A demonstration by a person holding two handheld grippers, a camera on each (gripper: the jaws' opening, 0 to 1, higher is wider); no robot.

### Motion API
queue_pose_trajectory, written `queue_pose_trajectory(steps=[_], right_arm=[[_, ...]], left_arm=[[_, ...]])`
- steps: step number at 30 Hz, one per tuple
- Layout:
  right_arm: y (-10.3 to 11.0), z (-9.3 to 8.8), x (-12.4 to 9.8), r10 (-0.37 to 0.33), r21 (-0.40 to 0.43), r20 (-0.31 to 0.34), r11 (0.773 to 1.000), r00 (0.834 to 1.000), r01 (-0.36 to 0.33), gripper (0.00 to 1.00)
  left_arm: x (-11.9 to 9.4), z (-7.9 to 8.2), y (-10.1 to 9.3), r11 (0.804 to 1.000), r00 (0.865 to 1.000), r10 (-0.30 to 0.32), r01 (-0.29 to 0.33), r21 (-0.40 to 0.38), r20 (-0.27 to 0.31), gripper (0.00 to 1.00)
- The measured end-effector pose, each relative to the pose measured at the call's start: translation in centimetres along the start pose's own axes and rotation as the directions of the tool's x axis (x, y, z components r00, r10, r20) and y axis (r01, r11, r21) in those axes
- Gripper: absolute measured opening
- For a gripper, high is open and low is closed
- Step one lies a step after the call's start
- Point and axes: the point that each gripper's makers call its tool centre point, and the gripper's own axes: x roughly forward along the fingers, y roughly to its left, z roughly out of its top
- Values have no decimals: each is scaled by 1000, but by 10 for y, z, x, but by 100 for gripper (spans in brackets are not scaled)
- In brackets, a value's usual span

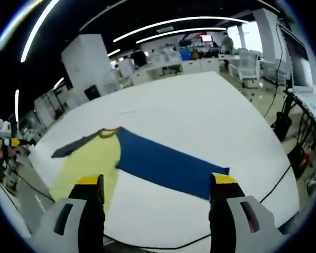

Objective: Fold the garment on the visible template until the final outline fits inside the template.

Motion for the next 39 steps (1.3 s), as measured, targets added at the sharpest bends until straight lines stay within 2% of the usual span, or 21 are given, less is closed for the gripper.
queue_pose_trajectory(steps=[10, 13, 15, 27, 33, 39], right_arm=[[-40, -5, 29, -14, 15, -34, 1000, 999, 14, 75], [-52, -5, 36, -37, 25, -17, 999, 999, 38, 71], [-64, -8, 41, -68, 25, -27, 997, 997, 69, 66], [-112, -34, 64, -129, 9, -77, 991, 989, 130, 61], [-128, -41, 71, -145, 5, -96, 989, 985, 146, 54], [-133, -43, 74, -158, 12, -91, 987, 983, 159, 43]], left_arm=[[14, 3, -2, 999, 999, 32, -32, -8, -21, 94], [17, 1, -1, 999, 999, 43, -44, -17, -27, 93], [19, -1, 0, 999, 998, 48, -49, -23, -34, 92], [28, -10, 5, 996, 994, 77, -80, -35, -79, 90], [32, -10, 4, 996, 993, 81, -84, -37, -87, 89], [36, -11, 1, 996, 992, 81, -84, -26, -102, 88]])
